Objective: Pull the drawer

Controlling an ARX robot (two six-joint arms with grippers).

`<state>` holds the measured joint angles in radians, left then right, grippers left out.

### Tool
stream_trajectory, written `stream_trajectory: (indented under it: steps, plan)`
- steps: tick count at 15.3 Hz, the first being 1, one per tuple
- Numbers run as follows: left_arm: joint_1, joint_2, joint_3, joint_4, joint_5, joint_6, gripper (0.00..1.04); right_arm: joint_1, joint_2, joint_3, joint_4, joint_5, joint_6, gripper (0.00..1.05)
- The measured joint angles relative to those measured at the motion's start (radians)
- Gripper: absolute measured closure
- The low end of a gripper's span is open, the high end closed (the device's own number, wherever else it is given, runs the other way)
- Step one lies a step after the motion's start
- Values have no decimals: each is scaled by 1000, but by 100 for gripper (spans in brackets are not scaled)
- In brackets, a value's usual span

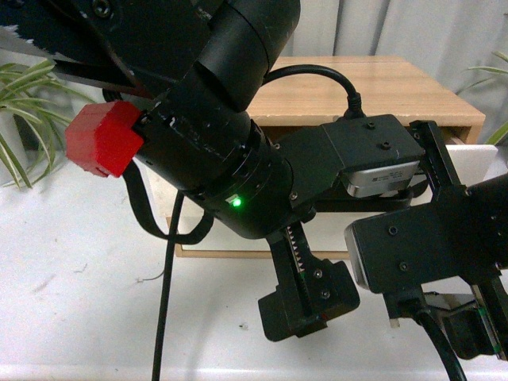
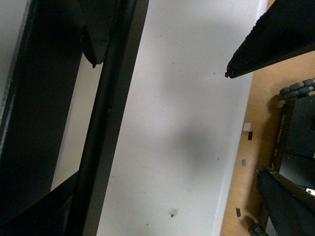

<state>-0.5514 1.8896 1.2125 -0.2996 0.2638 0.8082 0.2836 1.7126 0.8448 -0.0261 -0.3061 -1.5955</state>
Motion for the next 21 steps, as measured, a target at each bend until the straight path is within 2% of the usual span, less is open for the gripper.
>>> stream_trajectory:
  steps: [7, 9, 13, 21]
  plan:
    - [-22, -92, -125, 40, 23, -3, 7, 24, -93, -108, 2, 3, 7, 6]
    - [-38, -163, -214, 59, 33, -14, 7, 44, -156, -174, -13, -17, 29, 6]
    - [-38, -179, -233, 91, 37, -50, 7, 42, -169, -188, 18, -16, 34, 6]
    - [-42, -309, -238, 136, 81, -154, 7, 23, -251, -196, -43, -59, 64, 6]
